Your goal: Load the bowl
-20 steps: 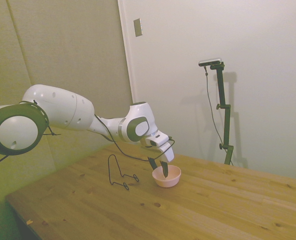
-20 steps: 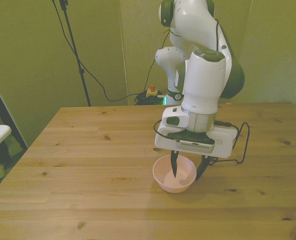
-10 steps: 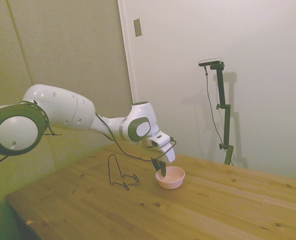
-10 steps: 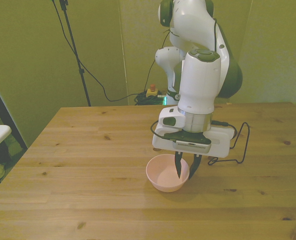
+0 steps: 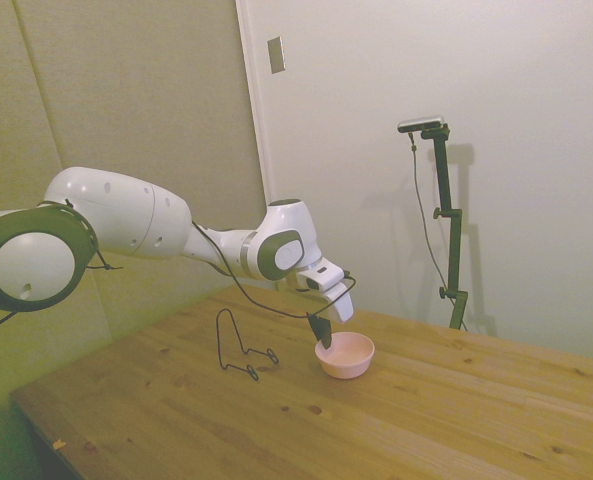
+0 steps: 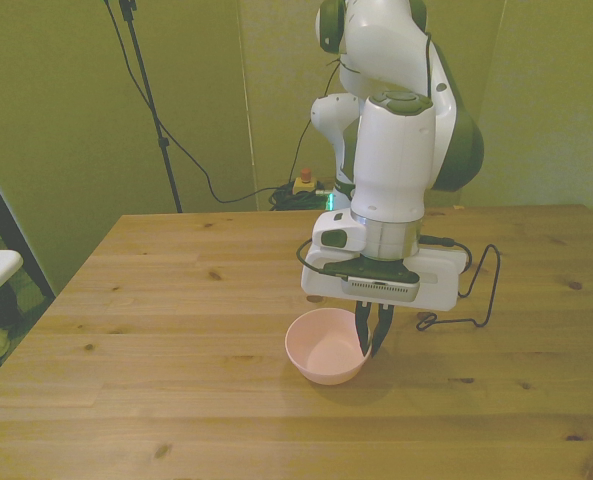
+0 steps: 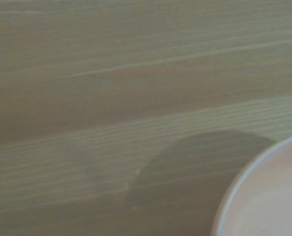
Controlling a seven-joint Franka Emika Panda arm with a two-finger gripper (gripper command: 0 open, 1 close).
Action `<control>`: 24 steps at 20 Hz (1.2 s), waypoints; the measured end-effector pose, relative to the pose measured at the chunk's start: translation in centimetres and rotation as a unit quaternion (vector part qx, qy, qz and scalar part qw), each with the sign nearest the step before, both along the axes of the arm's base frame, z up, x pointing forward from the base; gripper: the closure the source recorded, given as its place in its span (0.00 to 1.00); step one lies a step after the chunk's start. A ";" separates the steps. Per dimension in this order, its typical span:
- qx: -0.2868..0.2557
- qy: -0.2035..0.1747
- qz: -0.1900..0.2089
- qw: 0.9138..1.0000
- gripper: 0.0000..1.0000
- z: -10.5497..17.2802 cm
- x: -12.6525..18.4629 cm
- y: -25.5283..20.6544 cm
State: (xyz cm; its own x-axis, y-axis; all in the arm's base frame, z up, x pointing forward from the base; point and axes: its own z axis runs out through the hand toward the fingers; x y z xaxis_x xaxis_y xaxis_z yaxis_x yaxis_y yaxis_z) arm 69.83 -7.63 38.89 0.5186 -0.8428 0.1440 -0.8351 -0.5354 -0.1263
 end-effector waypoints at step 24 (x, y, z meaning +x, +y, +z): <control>0.293 -0.112 0.185 0.931 1.00 9.4 -11.5 6.0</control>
